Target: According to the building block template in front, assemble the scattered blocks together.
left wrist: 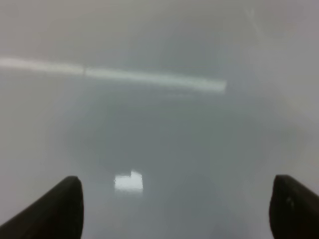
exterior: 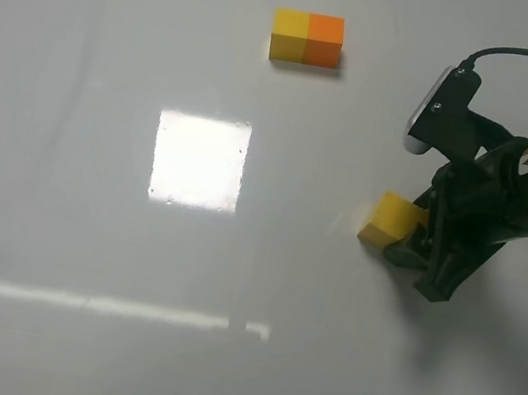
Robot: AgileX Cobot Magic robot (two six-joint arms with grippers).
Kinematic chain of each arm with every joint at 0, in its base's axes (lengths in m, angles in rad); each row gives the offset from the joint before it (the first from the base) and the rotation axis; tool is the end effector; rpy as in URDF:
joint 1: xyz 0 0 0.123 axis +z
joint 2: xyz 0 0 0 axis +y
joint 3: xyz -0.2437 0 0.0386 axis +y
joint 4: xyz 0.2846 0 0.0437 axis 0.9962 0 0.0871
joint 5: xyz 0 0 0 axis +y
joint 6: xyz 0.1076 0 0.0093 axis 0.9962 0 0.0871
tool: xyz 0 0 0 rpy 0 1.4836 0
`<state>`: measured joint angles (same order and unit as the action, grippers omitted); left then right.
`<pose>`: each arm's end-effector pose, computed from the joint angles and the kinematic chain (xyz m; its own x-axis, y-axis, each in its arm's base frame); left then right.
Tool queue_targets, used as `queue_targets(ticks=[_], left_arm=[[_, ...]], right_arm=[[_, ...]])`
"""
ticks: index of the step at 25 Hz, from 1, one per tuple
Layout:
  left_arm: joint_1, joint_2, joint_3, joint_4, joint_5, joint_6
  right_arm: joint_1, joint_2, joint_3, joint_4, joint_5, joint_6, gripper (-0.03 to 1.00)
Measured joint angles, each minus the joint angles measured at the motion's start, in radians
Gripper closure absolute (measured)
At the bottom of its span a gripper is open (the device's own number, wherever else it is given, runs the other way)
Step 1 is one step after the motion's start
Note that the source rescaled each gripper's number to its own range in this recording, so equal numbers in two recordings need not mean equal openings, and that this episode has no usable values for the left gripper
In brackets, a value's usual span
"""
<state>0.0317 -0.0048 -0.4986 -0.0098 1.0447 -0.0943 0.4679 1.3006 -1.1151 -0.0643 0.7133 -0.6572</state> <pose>0.0813 0.0017 0.2885 -0.4339 -0.1129 -0.8939 -0.0674 0.9934 -0.0927 0.3003 0.1467 0.2804 -0.2167 -0.8357 -0.5047 -0.7428 0.4766 -0.4702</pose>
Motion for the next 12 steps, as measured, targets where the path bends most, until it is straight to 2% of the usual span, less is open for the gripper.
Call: queue_targets(ticks=[6,8,10,12], left_arm=[[0.0,0.0,0.0,0.0,0.0,0.0],[0.0,0.0,0.0,0.0,0.0,0.0],[0.0,0.0,0.0,0.0,0.0,0.0],[0.0,0.0,0.0,0.0,0.0,-0.001]], right_arm=[[0.001,0.006,-0.004,-0.003,-0.001,0.013,0.65],[0.001,0.007,-0.006,-0.003,-0.004,0.017,0.76],[0.001,0.007,-0.006,-0.008,-0.005,0.018,0.94],[0.001,0.007,-0.006,-0.011,-0.005,0.018,0.95]])
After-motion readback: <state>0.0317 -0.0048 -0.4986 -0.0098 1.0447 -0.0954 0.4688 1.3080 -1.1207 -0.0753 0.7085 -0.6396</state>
